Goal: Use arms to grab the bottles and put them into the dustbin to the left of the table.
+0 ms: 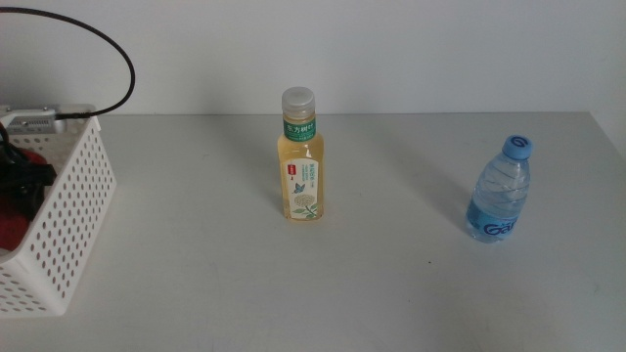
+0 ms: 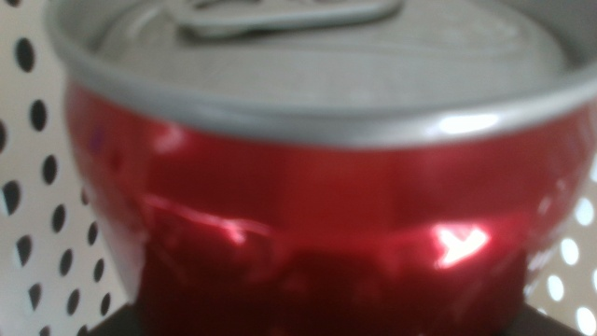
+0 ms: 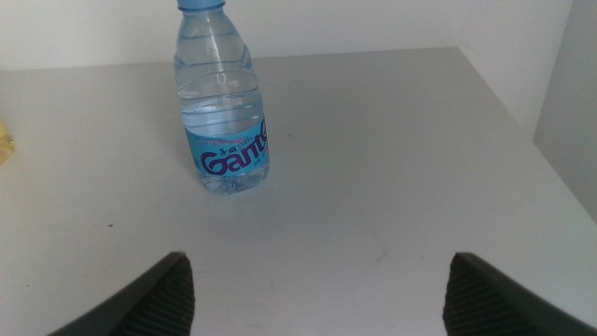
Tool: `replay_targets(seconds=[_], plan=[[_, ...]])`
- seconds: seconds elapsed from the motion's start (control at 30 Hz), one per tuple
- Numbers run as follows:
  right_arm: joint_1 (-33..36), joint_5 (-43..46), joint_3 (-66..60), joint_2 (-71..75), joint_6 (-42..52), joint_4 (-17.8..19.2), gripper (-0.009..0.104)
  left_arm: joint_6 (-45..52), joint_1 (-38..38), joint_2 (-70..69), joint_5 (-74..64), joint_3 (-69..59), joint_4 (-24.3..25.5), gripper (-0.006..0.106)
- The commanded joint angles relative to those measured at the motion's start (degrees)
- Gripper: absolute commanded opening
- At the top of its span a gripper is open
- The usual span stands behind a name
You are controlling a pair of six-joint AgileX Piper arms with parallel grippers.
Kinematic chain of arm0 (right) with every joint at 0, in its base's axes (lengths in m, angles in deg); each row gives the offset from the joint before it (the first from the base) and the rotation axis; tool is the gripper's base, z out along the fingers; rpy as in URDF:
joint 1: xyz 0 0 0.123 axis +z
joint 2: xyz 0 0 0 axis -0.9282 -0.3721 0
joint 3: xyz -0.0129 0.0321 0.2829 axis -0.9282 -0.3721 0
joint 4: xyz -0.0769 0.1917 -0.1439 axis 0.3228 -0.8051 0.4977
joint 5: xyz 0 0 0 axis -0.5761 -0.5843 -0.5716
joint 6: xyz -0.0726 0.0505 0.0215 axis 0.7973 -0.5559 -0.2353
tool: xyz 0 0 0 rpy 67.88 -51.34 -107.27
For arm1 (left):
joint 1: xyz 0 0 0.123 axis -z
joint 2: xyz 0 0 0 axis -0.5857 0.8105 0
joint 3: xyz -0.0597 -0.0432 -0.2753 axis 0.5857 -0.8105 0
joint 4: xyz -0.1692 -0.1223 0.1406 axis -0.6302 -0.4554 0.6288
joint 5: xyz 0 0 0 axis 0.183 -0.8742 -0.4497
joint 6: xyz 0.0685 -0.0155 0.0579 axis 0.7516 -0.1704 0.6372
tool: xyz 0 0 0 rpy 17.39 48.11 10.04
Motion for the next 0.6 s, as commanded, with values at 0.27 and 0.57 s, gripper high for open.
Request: replay_targets(seconds=[0.27, 0.57], plan=[[-0.3, 4.4, 0.6, 1.2, 0.3, 0.7, 0.094, -0.2, 0.0, -2.7, -5.6, 1.9, -1.2, 0.022], [-0.3, 4.4, 0.6, 1.2, 0.3, 0.7, 0.094, -2.8, 0.3, -3.0, -5.6, 2.4, 2.4, 0.094]])
